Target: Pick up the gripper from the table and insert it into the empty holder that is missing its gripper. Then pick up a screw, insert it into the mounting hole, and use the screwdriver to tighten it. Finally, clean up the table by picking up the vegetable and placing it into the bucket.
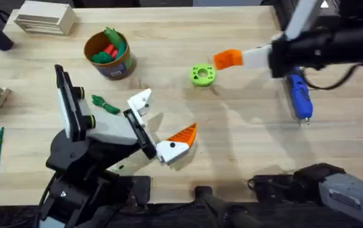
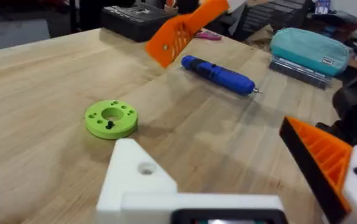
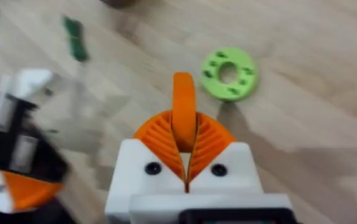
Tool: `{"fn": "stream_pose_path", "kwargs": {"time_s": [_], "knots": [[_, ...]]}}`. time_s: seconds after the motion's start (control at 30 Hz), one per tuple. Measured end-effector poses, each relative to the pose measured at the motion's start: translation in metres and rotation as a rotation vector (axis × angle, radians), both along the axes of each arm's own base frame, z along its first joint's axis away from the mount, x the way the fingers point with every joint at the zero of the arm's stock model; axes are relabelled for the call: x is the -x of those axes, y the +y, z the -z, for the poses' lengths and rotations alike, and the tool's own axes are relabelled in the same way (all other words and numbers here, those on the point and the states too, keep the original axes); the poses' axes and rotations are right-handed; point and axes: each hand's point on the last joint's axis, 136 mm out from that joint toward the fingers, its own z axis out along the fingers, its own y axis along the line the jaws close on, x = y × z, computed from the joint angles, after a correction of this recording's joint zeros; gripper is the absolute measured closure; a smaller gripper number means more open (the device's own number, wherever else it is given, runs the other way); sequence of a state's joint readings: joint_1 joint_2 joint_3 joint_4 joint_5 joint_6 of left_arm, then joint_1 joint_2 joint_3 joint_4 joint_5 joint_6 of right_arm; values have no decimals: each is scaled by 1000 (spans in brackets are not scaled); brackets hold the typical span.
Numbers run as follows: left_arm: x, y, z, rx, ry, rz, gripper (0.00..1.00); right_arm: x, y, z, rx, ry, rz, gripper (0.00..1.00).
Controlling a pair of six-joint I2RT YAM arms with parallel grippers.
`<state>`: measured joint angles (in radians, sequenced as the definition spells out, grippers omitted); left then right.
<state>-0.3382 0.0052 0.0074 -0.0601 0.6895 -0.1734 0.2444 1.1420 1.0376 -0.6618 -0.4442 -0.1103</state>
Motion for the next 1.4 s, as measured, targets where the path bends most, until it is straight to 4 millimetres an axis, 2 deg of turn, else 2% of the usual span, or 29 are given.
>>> {"fn": "stream_pose_path", "kwargs": {"time_s": [0.2, 0.23, 0.27, 0.4, 0.63, 0.87, 1.07, 1.4], "knots": [[0, 0, 0, 0, 0, 0, 14, 9, 47, 28, -248, 315, -66, 983], [0, 0, 0, 0, 0, 0, 14, 13, 54, 32, -281, 372, -80, 983], [0, 0, 0, 0, 0, 0, 14, 24, 71, 37, -367, 508, -128, 983], [0, 0, 0, 0, 0, 0, 12, 38, 88, 36, -458, 652, -179, 983], [0, 0, 0, 0, 0, 0, 14, 50, 100, 27, -543, 813, -187, 983], [0, 0, 0, 0, 0, 0, 14, 47, 110, 18, -579, 819, -200, 983], [0, 0, 0, 0, 0, 2, 14, 51, 118, 33, -629, 923, -280, 983], [0, 0, 0, 0, 0, 3, 14, 67, 113, 36, -692, 966, -368, 983]]}}
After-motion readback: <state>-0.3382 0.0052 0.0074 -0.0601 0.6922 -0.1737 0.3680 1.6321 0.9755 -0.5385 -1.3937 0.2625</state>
